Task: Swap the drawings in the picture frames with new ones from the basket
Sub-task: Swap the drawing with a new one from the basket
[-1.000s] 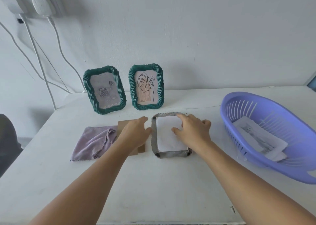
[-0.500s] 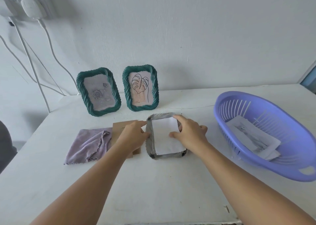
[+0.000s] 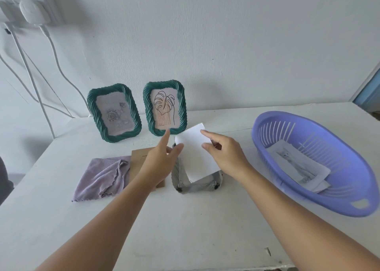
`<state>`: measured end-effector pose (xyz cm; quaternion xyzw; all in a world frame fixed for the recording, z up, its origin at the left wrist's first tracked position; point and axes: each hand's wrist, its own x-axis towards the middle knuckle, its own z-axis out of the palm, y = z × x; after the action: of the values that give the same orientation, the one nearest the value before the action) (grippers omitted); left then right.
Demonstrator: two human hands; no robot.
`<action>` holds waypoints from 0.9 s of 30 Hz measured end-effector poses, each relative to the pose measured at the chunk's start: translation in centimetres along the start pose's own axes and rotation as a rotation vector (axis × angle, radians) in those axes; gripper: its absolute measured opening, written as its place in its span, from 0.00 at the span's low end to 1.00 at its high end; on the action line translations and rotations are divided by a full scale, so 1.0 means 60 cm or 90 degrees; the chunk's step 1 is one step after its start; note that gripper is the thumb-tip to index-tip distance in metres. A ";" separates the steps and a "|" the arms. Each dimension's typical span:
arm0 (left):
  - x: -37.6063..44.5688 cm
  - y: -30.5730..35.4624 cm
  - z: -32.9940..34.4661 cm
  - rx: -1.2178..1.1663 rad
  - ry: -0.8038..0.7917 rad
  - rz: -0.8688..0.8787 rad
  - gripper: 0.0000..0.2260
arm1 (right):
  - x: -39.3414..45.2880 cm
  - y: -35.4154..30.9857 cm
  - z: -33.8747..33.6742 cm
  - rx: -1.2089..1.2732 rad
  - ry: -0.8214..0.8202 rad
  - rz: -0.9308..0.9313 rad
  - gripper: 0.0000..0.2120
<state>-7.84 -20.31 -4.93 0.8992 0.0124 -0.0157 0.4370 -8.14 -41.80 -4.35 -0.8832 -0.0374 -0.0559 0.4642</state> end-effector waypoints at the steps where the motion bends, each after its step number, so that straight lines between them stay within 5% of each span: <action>1: 0.002 0.007 0.001 -0.068 -0.021 -0.021 0.35 | 0.000 -0.004 -0.003 0.021 0.007 -0.006 0.19; 7: 0.004 0.033 0.010 -0.291 -0.094 0.020 0.38 | -0.004 -0.024 -0.020 0.020 0.039 0.001 0.21; 16: 0.017 0.046 0.035 -0.172 -0.051 0.091 0.38 | -0.018 -0.039 -0.095 -0.342 0.113 -0.123 0.25; 21: 0.008 0.078 0.080 -0.063 -0.076 0.130 0.38 | -0.038 -0.016 -0.164 -0.476 0.060 0.061 0.31; 27: 0.010 0.117 0.134 -0.030 -0.143 0.087 0.38 | -0.069 0.016 -0.195 -0.394 -0.020 0.149 0.34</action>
<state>-7.15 -30.97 -4.43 0.8801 -0.0972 -0.0859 0.4567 -12.91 -52.07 0.91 -0.9814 0.0756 0.0026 0.1767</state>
